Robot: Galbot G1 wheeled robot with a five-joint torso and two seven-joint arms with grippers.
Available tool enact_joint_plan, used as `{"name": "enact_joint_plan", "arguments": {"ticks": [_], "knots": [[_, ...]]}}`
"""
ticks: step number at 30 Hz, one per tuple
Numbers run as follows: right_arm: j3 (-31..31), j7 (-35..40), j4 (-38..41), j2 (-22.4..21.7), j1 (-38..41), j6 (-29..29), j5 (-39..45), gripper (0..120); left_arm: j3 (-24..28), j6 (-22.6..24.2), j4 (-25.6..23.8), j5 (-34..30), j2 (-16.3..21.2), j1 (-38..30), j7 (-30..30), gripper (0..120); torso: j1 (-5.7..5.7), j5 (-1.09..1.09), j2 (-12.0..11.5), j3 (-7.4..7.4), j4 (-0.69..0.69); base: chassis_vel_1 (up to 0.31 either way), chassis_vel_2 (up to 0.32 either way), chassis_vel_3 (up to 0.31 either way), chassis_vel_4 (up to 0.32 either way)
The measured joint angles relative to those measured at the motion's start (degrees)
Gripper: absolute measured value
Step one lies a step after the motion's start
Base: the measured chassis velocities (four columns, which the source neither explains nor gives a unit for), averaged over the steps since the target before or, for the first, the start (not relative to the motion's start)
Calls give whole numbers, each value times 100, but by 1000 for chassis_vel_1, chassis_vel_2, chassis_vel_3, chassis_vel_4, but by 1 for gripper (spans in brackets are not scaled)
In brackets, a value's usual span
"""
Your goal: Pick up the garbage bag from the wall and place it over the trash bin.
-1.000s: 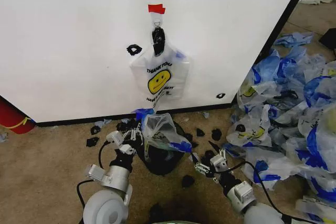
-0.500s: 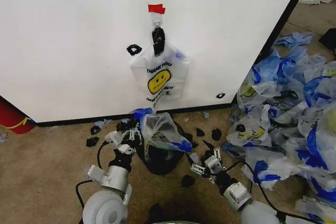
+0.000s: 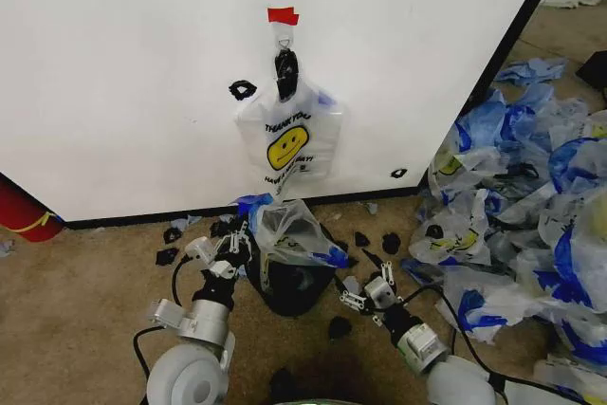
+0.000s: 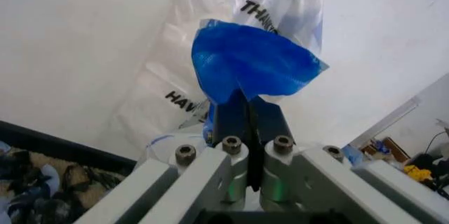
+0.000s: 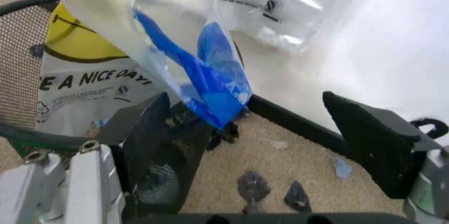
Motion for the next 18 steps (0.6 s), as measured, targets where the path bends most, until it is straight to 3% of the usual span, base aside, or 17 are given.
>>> {"name": "enact_joint_plan", "arguments": {"ticks": [18], "knots": [[-286,38,-256,200,400,17,-7,83,-25,-12,-23,30,-35,68,6,0,0,0,0,0,1,0,0,0,0]]}}
